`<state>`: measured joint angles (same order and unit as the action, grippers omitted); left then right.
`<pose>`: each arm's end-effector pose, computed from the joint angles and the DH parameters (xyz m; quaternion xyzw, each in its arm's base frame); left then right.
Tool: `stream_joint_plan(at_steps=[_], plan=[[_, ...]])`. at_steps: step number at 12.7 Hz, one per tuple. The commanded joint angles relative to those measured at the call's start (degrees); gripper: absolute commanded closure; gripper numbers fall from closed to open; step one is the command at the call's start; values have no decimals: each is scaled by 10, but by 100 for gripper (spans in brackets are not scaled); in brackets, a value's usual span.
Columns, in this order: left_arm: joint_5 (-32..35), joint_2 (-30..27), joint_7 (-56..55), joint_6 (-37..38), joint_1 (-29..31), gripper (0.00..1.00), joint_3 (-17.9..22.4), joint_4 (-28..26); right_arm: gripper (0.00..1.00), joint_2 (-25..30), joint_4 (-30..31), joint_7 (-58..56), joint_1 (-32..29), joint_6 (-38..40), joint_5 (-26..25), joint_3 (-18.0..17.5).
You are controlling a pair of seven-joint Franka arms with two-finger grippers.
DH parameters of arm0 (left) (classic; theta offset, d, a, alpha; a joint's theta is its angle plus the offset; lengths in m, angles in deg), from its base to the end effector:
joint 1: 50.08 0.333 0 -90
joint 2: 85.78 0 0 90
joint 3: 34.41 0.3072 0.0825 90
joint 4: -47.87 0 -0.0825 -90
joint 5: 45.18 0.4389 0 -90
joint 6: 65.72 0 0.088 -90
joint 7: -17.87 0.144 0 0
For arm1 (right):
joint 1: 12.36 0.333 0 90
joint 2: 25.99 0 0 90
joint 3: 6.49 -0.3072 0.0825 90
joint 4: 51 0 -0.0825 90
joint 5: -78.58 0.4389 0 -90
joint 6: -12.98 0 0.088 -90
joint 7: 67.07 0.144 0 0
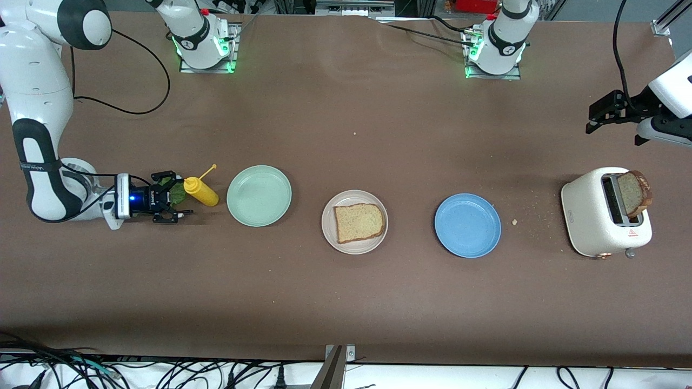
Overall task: Make sandwich in beige plate with both arms
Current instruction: 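Grasp the yellow squeeze bottle with the right gripper and lift it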
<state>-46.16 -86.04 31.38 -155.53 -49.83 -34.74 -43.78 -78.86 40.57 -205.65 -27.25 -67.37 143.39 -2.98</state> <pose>0.6059 -0.0033 0.5660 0.9929 -0.1182 -0.0127 0.0101 0.6107 -0.0529 0.0478 -0.5427 -0.5303 -0.3736 0.5336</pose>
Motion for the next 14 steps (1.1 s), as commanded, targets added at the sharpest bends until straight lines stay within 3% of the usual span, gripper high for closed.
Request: stream_joint_plan(at_steps=[1, 6, 7, 9, 11, 12, 14], plan=[[-9, -4, 4, 0, 4, 0, -1, -5, 0, 9, 15, -16, 12, 6, -9, -2], [-8, -4, 4, 2, 5, 0, -1, -5, 4, 3, 14, -15, 17, 7, -8, -2], [-8, -4, 5, 2, 5, 0, -1, -5, 15, 1, 13, -15, 18, 6, -7, -2], [-7, -4, 4, 3, 4, 0, -1, -4, 50, -4, 11, -15, 18, 6, -4, -2], [-7, -4, 3, 4, 4, 0, -2, -5, 78, -7, 8, -15, 17, 7, 0, -2], [-7, -4, 4, 3, 4, 0, -2, -4, 89, -7, 8, -14, 17, 7, 3, -2], [-7, -5, 3, 7, 4, 0, -2, -5, 93, -7, -9, 0, 17, 7, 9, -2]])
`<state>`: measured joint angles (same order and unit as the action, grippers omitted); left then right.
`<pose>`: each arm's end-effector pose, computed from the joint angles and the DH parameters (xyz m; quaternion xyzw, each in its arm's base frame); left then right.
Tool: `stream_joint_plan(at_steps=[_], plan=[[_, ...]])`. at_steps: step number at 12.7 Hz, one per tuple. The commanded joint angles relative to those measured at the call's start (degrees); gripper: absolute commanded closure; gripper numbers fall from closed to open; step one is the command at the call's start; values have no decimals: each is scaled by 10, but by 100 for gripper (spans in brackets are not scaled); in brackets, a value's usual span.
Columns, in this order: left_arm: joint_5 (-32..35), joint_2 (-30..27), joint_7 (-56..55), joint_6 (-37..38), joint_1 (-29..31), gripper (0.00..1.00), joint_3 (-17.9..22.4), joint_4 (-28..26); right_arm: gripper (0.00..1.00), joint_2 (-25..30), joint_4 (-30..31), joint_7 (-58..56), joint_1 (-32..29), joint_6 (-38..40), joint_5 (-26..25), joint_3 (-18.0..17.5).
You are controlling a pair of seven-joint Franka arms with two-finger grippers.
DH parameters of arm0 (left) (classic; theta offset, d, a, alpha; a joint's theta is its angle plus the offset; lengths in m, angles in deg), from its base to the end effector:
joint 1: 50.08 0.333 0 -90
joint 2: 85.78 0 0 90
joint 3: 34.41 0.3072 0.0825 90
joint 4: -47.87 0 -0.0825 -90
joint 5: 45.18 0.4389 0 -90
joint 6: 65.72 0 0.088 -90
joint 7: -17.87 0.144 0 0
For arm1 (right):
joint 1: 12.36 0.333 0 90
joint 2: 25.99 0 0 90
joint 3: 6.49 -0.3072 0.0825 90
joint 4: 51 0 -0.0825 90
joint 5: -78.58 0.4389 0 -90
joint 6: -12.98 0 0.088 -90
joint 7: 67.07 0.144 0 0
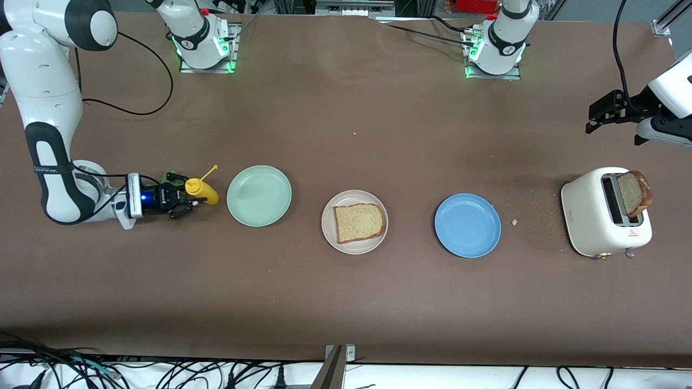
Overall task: Make sandwich in beige plate with both arms
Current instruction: 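Grasp the yellow squeeze bottle with the right gripper and lift it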
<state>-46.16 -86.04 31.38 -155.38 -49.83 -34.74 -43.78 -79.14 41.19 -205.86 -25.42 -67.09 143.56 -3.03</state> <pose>0.6055 -0.0033 0.5658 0.9928 -0.1182 -0.0140 0.0102 0.6065 -0.0310 0.0425 -0.5332 -0.5338 -0.3646 0.5457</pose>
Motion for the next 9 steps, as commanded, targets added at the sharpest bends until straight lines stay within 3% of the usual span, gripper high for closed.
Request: stream_joint_plan(at_steps=[1, 7, 9], plan=[[-6, -4, 4, 6, 4, 0, -2, -4, 93, -4, -23, 26, -2, 5, 6, -1], [-7, -5, 3, 13, 4, 0, -4, -4, 94, -1, -96, 140, 0, 38, 6, -4], [-6, -6, 2, 14, 3, 0, -5, -5, 100, 1, -118, 152, 5, 35, 5, -4]])
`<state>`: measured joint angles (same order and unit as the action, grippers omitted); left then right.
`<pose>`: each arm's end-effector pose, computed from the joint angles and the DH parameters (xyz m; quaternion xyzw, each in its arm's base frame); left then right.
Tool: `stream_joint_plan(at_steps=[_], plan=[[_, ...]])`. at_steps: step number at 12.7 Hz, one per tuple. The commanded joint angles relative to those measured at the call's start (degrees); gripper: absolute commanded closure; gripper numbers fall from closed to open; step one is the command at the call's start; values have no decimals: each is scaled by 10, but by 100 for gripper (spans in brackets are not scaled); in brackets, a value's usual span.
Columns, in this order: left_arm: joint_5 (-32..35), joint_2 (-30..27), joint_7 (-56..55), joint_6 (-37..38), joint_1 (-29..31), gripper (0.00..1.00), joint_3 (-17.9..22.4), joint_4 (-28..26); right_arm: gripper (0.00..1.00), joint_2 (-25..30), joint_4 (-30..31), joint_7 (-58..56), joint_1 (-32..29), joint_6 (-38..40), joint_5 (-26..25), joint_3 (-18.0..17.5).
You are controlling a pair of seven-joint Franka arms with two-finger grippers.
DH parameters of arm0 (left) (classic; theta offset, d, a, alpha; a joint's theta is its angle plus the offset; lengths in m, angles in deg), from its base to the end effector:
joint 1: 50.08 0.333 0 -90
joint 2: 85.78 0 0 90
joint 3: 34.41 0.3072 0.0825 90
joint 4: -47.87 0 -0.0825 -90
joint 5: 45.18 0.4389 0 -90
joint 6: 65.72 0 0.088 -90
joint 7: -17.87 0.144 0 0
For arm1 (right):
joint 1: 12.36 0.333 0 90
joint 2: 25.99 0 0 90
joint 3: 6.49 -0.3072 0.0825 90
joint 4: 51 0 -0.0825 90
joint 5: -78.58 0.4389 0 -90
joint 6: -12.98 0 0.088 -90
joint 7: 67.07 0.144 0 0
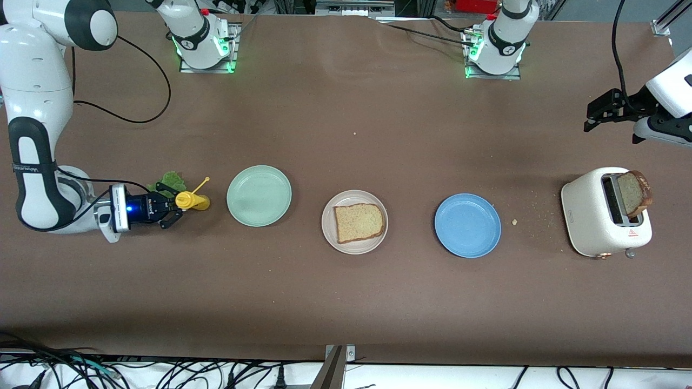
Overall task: Make sandwich in beige plate with both arms
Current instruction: 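Grasp the yellow squeeze bottle with the right gripper and lift it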
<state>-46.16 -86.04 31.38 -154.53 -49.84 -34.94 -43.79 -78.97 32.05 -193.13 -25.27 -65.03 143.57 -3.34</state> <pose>0.6033 -0.0056 0.5645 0.9925 -0.1201 -0.0215 0.0111 0.6625 -0.0364 0.1007 -0.5598 -0.5244 -0.3330 0.5484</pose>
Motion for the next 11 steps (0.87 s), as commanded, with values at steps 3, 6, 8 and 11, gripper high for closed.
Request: stream_joint_plan(at_steps=[3, 6, 8, 11], plan=[[-6, -7, 2, 7, 4, 0, -2, -5, 100, 2, -92, 120, 18, 15, -9, 2], [-6, -6, 1, 7, 3, 0, -3, -4, 100, 2, -173, 245, 37, 15, -54, 1], [-6, -5, 0, 7, 3, 0, -4, -4, 100, 4, -198, 319, 53, 12, -76, 4], [-6, -5, -1, 7, 3, 0, -4, -3, 100, 9, -234, 417, 87, -3, -113, 6]])
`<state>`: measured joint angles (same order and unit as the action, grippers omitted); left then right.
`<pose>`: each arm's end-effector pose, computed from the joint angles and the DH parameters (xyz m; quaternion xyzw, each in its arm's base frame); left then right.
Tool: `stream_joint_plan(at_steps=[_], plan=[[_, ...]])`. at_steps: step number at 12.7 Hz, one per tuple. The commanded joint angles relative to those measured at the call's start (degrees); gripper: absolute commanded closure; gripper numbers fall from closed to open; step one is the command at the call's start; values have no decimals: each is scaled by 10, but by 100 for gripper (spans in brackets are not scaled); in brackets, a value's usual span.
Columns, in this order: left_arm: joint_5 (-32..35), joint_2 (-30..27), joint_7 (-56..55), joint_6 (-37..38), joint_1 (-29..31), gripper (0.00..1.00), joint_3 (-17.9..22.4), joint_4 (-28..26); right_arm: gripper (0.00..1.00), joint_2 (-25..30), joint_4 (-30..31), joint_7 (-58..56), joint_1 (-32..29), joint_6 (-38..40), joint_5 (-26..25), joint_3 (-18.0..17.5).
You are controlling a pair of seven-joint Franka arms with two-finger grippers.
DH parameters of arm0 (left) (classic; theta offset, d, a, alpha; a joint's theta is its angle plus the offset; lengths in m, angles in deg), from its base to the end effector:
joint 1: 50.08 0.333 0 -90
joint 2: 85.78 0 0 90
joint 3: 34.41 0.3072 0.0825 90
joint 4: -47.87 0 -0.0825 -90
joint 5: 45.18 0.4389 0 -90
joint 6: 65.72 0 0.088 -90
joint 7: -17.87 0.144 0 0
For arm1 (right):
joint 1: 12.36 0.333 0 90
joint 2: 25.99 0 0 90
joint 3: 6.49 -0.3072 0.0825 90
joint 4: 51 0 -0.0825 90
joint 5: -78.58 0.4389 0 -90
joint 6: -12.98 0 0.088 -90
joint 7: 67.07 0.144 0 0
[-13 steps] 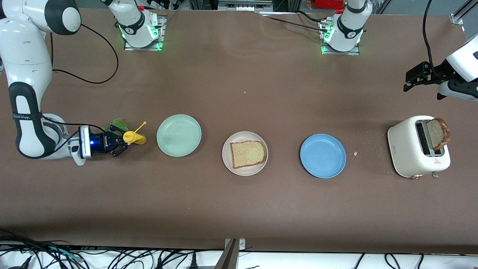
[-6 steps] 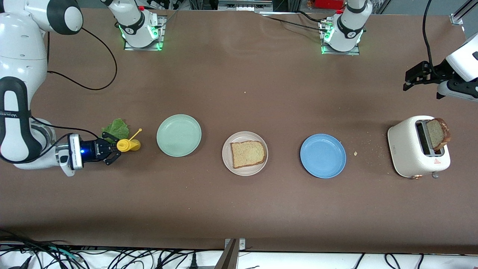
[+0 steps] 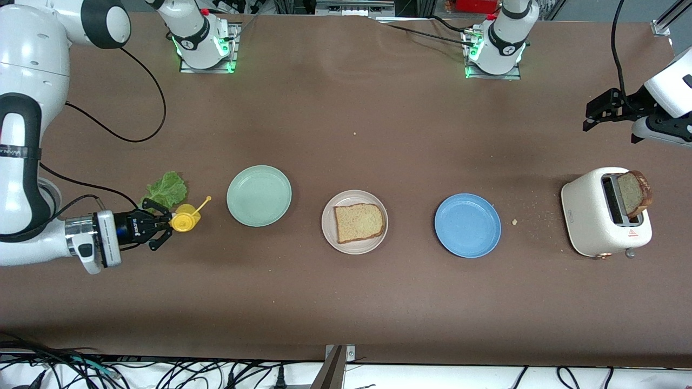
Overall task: Make sandwich in beige plate with both arms
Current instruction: 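Carry the yellow bottle with the right gripper over the beige plate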
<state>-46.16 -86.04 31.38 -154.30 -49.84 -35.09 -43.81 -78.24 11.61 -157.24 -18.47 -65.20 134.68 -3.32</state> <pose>0.6026 -0.0071 0.5640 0.9923 -0.1214 -0.0236 0.0113 0.7511 0.0229 0.2368 -0.6782 -0.5122 -0.1585 0.5025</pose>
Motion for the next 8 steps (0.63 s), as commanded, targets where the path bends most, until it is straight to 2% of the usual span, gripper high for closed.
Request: stream_joint_plan(at_steps=[1, 5, 8], plan=[[-6, -5, -2, 3, 2, 0, -3, -3, 100, 9, -36, 90, 29, -7, -37, 7], [-5, -7, -3, 4, -3, 0, -5, -3, 100, 50, -54, 243, 80, -11, -153, 6], [-5, -4, -2, 2, -4, 0, -5, 5, 100, 79, -54, 325, 161, -47, -253, 6]])
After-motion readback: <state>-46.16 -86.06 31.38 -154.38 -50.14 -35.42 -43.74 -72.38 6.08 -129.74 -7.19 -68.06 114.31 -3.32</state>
